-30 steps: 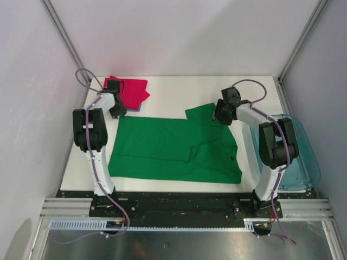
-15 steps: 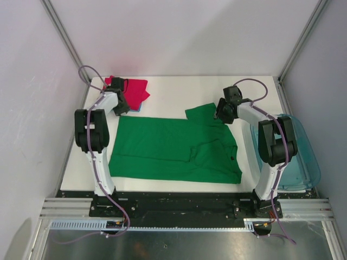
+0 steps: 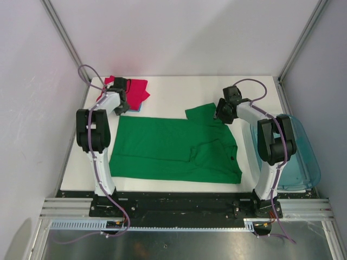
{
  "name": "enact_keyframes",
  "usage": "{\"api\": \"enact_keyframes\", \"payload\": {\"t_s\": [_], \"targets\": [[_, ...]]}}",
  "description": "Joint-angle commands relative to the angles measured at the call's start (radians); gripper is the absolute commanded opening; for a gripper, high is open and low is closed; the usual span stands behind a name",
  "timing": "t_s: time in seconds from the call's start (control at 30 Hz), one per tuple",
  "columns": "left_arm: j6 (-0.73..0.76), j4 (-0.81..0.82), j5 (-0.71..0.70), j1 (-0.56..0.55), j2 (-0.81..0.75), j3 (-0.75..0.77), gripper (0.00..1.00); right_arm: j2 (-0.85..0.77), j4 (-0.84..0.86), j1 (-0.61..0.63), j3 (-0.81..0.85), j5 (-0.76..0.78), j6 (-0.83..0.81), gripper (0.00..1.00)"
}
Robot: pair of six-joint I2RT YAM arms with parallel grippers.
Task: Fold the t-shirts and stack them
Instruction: Grap the side of the flattened tshirt furthest away from the robot with both arms
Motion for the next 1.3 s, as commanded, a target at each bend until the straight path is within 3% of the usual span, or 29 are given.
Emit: {"api": "enact_keyframes", "payload": {"t_s": [0.0, 0.67, 1.03, 1.27], "targets": [[-0.036, -0.003, -0.068, 0.001, 0.0, 0.012, 0.33, 0.017, 0.0, -0.008, 0.037, 0.004, -0.018, 0.53], [-0.037, -0.074, -0.011, 0.023, 0.089, 0.095, 0.29, 0.024, 0.001, -0.02, 0.041, -0.005, -0.014, 0.53], [-0.037, -0.087, -0.007, 0.024, 0.096, 0.107, 0.03, 0.075, 0.005, -0.038, 0.099, -0.036, -0.023, 0.53], [-0.007, -0.085, -0.007, 0.023, 0.065, 0.112, 0.0, 0.19, -0.03, -0.06, 0.269, -0.024, -0.064, 0.53]]}}
